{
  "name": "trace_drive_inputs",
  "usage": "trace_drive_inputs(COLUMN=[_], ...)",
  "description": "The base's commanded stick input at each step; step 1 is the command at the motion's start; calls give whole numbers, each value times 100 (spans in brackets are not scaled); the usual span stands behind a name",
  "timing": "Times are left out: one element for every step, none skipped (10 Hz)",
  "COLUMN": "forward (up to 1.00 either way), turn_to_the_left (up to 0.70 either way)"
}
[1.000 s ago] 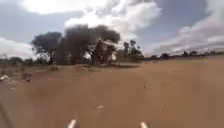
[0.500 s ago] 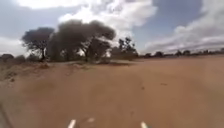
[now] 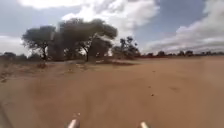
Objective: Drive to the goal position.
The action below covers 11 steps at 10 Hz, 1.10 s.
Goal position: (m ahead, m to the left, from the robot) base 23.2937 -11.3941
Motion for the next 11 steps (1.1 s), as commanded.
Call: trace_drive_inputs(forward=[70, 70, 70, 70, 70, 70, 70, 70, 70, 70, 70], turn_to_the_left=[0, -12, -27, -27, -13, 0, 0, 0, 0, 0, 0])
